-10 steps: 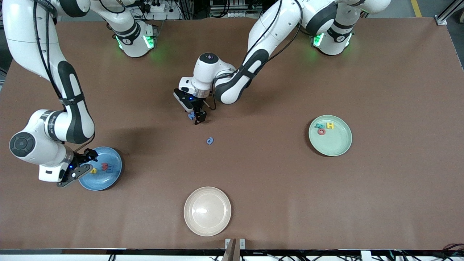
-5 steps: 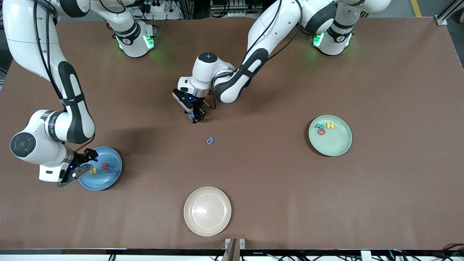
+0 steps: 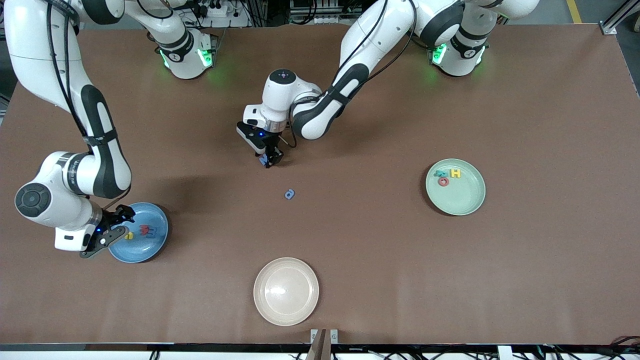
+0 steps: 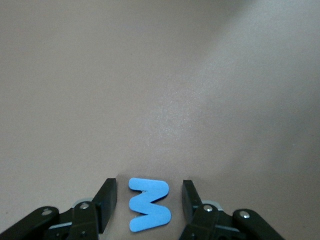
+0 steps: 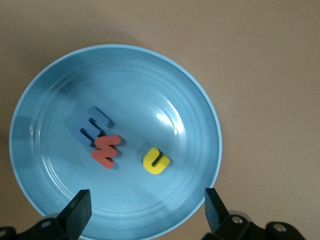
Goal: Sort upper and lower case letters into plates
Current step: 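Lift the blue m with the left gripper while the right gripper withdraws, then carry the m to the green plate while the right gripper reaches the e, then release the m on the green plate while the right gripper grasps the e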
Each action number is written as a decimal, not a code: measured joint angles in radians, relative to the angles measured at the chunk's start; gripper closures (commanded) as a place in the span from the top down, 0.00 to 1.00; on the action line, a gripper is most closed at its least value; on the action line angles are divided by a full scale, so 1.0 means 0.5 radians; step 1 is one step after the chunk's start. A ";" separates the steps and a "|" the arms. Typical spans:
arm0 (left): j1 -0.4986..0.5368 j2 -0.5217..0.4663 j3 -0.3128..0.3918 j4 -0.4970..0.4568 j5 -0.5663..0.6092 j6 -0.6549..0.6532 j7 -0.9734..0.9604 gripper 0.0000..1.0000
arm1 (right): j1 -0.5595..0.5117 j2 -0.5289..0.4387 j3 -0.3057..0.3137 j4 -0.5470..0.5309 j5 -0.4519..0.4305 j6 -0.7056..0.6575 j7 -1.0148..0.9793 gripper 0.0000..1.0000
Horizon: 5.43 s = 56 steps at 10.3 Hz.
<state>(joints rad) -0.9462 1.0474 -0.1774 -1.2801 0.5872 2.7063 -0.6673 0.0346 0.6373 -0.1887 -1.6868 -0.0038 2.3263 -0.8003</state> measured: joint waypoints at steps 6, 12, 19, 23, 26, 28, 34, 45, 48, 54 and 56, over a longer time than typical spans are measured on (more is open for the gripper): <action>-0.005 -0.012 -0.012 0.004 -0.028 -0.047 -0.002 0.31 | 0.000 0.000 0.000 0.000 -0.034 0.001 0.000 1.00; -0.008 -0.016 -0.015 0.007 -0.039 -0.062 -0.002 0.09 | 0.002 0.000 0.006 0.000 -0.035 -0.005 0.064 1.00; 0.106 -0.108 -0.091 0.009 -0.169 -0.434 0.154 0.10 | 0.113 -0.012 0.027 0.019 -0.032 -0.215 0.512 1.00; 0.449 -0.177 -0.409 0.008 -0.173 -0.937 0.280 0.10 | 0.290 -0.051 0.039 0.025 -0.028 -0.317 0.940 1.00; 0.688 -0.233 -0.494 0.005 -0.175 -1.317 0.623 0.10 | 0.473 -0.091 0.056 -0.012 0.026 -0.328 1.368 1.00; 1.008 -0.291 -0.688 -0.050 -0.176 -1.533 0.849 0.10 | 0.618 -0.111 0.062 -0.025 0.137 -0.329 1.685 1.00; 2.379 -0.519 -1.387 -0.843 -0.098 -1.672 1.299 0.10 | 1.120 -0.115 0.070 -0.036 0.364 -0.227 2.875 1.00; 3.204 -0.724 -1.463 -1.392 0.385 -1.352 1.763 0.14 | 1.426 0.144 0.074 0.012 0.394 0.060 3.859 1.00; 3.203 -0.701 -1.462 -1.395 0.388 -1.338 1.763 1.00 | 1.449 0.229 0.074 0.152 0.394 0.055 3.937 1.00; 3.202 -0.708 -1.473 -1.340 0.388 -1.327 1.639 1.00 | 1.449 0.268 0.072 0.172 0.395 0.046 3.949 1.00; 3.201 -0.734 -1.521 -1.282 0.369 -1.327 1.412 1.00 | 1.450 0.270 0.072 0.172 0.395 0.035 3.949 1.00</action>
<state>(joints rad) 0.6544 0.6806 -0.9377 -1.9212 0.7719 2.0426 0.0388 0.7594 0.7724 -0.1525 -1.6008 0.1935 2.3440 1.1745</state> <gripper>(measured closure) 0.000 0.000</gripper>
